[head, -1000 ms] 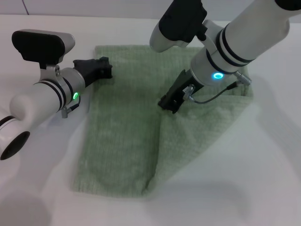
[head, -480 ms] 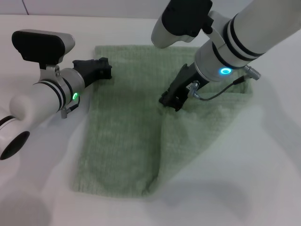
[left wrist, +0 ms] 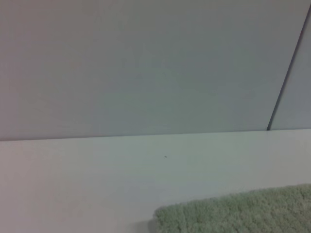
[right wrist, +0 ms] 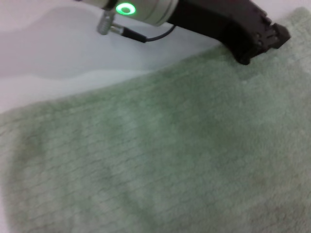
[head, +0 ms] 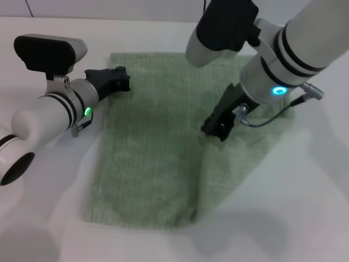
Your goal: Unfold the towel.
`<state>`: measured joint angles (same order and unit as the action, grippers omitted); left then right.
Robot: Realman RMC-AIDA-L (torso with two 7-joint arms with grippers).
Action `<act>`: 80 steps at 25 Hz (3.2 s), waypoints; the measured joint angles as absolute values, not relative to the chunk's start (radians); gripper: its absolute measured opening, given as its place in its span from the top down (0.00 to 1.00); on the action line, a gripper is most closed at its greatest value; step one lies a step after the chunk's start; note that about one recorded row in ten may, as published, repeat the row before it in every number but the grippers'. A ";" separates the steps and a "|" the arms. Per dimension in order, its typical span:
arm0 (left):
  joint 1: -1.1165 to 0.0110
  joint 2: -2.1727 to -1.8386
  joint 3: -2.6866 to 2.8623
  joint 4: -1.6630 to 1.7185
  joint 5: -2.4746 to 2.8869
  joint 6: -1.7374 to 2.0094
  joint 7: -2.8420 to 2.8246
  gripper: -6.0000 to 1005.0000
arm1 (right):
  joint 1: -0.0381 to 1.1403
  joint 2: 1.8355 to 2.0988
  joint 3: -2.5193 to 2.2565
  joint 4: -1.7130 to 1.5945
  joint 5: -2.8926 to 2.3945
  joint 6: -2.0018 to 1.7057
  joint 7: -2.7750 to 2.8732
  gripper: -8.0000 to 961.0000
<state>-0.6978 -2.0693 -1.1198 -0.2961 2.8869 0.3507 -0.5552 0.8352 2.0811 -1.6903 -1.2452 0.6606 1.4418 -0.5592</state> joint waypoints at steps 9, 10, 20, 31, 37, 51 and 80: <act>-0.698 -2.069 -1.120 -0.296 2.887 0.353 -0.555 1.00 | 0.756 2.084 -1.713 -1.480 0.636 1.645 -0.478 0.96; -0.698 -2.069 -1.120 -0.296 2.887 0.353 -0.555 1.00 | 0.756 2.084 -1.713 -1.480 0.636 1.645 -0.478 0.96; -0.698 -2.069 -1.120 -0.296 2.887 0.353 -0.555 0.99 | 0.712 2.084 -1.808 -1.543 0.580 1.747 -0.401 0.96; -0.696 -2.068 -1.120 -0.296 2.887 0.351 -0.554 0.99 | 0.689 2.083 -1.885 -1.529 0.532 1.783 -0.378 0.94; -0.690 -2.068 -1.120 -0.296 2.887 0.351 -0.554 0.98 | 0.687 2.080 -1.896 -1.520 0.510 1.803 -0.358 0.85; -0.683 -2.066 -1.127 -0.298 2.887 0.355 -0.554 0.98 | 0.707 2.080 -1.828 -1.651 0.514 1.789 -0.410 0.73; -0.410 -2.058 -1.256 -0.323 2.882 1.224 -0.444 0.96 | 0.356 2.088 -1.956 -1.308 0.272 -0.080 -0.394 0.67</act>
<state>-0.4104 -2.0578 -1.2561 -0.3230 2.8823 1.2241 -0.4440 0.3558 2.0885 -1.9558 -1.3077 0.2720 -0.0800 -0.3936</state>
